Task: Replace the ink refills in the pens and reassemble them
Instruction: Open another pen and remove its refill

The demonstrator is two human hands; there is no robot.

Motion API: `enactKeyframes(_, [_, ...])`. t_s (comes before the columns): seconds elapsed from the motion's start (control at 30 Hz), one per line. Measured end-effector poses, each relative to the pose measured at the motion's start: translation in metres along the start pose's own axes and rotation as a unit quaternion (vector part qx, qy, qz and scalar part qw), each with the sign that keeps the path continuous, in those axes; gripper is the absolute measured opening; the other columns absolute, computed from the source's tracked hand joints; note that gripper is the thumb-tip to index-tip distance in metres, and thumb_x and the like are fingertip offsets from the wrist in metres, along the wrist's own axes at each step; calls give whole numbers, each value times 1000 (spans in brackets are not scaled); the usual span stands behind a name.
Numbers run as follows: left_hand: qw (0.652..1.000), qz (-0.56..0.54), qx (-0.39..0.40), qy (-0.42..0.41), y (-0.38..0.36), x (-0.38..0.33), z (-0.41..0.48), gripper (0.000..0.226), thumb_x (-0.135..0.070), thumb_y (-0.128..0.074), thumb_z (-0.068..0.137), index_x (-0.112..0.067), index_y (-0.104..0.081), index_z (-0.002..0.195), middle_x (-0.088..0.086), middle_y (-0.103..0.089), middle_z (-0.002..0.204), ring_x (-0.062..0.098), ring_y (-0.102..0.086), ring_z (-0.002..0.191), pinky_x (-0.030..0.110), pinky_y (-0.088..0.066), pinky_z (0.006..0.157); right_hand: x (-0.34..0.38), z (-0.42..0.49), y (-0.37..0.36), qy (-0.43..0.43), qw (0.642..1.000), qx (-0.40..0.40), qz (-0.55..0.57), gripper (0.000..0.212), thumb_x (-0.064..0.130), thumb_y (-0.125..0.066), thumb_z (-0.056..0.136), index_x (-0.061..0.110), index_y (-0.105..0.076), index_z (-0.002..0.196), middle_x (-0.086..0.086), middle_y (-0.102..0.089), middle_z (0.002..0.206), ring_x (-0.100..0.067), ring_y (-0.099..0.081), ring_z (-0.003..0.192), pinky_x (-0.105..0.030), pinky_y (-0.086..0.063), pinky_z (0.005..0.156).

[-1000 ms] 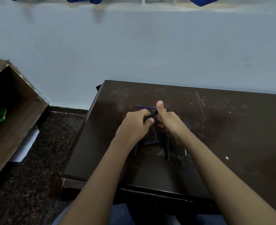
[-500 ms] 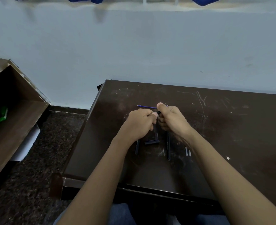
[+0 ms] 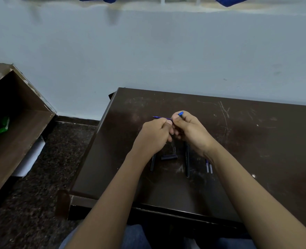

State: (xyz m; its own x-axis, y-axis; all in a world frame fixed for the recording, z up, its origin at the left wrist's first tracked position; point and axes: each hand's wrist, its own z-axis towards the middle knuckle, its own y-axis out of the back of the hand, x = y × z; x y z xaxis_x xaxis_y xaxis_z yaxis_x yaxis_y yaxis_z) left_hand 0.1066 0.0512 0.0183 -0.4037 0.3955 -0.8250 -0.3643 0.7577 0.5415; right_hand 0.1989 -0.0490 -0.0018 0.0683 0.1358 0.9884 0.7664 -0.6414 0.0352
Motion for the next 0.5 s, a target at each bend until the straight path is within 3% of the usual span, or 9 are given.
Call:
enactKeyframes(0.1, [1000, 4, -23, 3, 2, 2, 2, 35, -26, -37, 100, -16, -62, 77, -3, -65, 67, 4, -54, 64, 6, -40, 56, 3, 0, 1, -9, 997, 23, 74, 22, -4, -40, 94, 9, -57, 102, -4, -56, 66, -11, -50, 59, -25, -36, 60])
enactKeyframes(0.2, [1000, -4, -16, 5, 2, 0, 1, 34, -26, -38, 100, -14, -63, 81, -3, -65, 68, 2, -52, 59, 0, -38, 53, 5, -2, 1, -4, 996, 14, 93, 8, 14, -52, 96, 12, -59, 93, -5, -57, 66, -11, -52, 61, -22, -37, 59])
enactKeyframes(0.3, [1000, 3, 1, 3, 0, -1, 0, 34, -27, -40, 100, -12, -66, 84, -3, -66, 68, 1, -50, 55, 7, -38, 51, 1, 1, 3, -15, 997, -31, 72, 16, 26, -64, 90, 12, -63, 82, -6, -59, 65, -13, -49, 62, -24, -39, 60])
enactKeyframes(0.4, [1000, 17, -3, 8, -1, -1, 0, 34, -28, -40, 99, -13, -67, 84, -2, -68, 69, 1, -51, 55, 15, -34, 55, 0, 3, 5, -34, 992, -49, 115, 4, 8, -63, 89, 11, -65, 86, -2, -67, 69, -10, -55, 60, -22, -41, 59])
enactKeyframes(0.5, [1000, 25, -9, 17, -1, 0, 0, 36, -28, -39, 99, -12, -68, 84, -1, -70, 72, 1, -50, 53, 17, -34, 55, 4, 2, 6, -55, 979, -45, 193, 27, -10, -50, 90, 7, -58, 110, -4, -73, 92, -6, -66, 65, -17, -49, 58])
